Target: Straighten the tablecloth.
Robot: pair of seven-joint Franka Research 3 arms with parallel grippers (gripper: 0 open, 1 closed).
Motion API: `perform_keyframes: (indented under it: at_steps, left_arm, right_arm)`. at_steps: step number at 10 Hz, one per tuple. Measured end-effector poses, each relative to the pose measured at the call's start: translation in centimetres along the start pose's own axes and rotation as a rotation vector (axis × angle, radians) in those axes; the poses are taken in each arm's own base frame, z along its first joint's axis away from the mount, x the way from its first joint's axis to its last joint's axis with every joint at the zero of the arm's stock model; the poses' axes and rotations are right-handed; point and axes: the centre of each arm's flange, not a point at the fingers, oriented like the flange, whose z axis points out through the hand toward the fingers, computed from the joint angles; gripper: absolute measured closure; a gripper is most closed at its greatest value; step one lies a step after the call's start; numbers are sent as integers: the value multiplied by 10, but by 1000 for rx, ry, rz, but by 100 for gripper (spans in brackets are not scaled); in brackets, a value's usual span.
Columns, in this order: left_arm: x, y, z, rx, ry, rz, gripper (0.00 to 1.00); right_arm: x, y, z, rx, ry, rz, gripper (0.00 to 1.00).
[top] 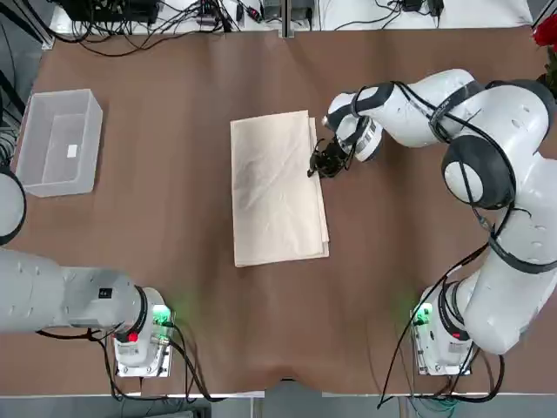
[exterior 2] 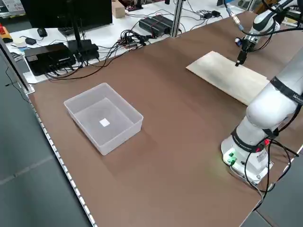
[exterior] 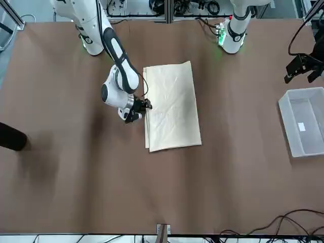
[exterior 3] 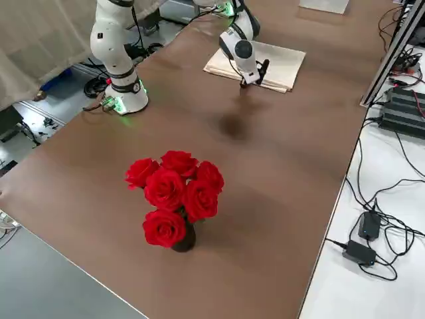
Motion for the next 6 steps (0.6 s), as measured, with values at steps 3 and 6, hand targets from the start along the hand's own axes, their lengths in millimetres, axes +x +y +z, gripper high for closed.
perform_keyframes:
  at_steps: [3,6]
  left_arm:
    - [0,0,0,0,0,0,3]
    - [0,0,0,0,0,0,3]
  right_arm:
    - [4,7,-4,22,19,46,58]
    - [16,23,-16,38,44,93,62]
